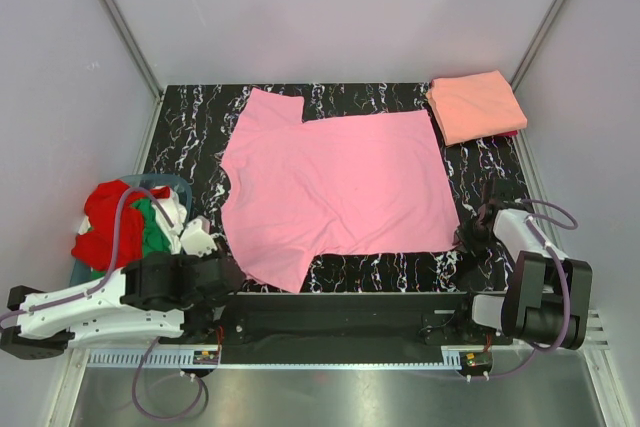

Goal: Fold and stack the t-shirts
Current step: Fold the tshirt

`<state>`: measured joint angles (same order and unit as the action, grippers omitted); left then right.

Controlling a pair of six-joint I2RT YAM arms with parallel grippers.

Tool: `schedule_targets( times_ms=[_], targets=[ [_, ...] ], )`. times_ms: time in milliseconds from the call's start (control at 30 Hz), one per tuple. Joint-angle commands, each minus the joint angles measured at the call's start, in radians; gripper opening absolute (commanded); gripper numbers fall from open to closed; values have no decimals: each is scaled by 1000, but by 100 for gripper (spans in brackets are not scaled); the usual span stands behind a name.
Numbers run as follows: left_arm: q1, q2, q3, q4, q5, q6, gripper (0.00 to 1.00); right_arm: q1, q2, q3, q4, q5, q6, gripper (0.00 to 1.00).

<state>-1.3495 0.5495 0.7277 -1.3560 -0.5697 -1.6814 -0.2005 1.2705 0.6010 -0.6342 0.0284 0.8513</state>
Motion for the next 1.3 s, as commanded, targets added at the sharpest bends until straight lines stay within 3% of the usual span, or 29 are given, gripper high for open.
schedule_targets(
  times_ms=[0, 33, 200, 433, 600, 667, 833, 867, 933, 1067, 1267],
  targets=[
    [-5, -14, 62, -189, -67, -11, 0, -4, -3, -9, 34, -15, 5, 7],
    [-4, -16, 68, -192, -71, 0, 0, -4, -10, -7, 30, -21, 5, 0],
    [-5, -8, 128, -192, -98, 34, 0, -4, -106, 19, -73, -24, -11, 0],
    [-4, 75, 222, -190, -125, 91, 0, -4, -377, 57, -249, -24, 3, 0],
    [6, 200, 317, -183, -188, 184, 0, -4, -381, 95, -230, -62, -18, 0],
    [35, 263, 363, -146, -214, 305, 0, -4, -326, 134, -213, -62, -41, 0],
    [367, 351, 375, 181, -52, 815, 0, -4, -215, 218, -156, -61, -66, 0],
    [476, 362, 371, 219, -24, 865, 0, -4, -200, 230, -144, -67, -78, 0],
    [574, 400, 380, 302, 36, 987, 0, -4, -143, 273, -122, -80, -87, 0],
    [810, 504, 417, 408, 143, 1146, 0, -4, -28, 358, -87, -113, -123, 0],
    [978, 665, 487, 529, 247, 1258, 0, -2, 142, 463, -47, -136, -136, 0]
  ],
)
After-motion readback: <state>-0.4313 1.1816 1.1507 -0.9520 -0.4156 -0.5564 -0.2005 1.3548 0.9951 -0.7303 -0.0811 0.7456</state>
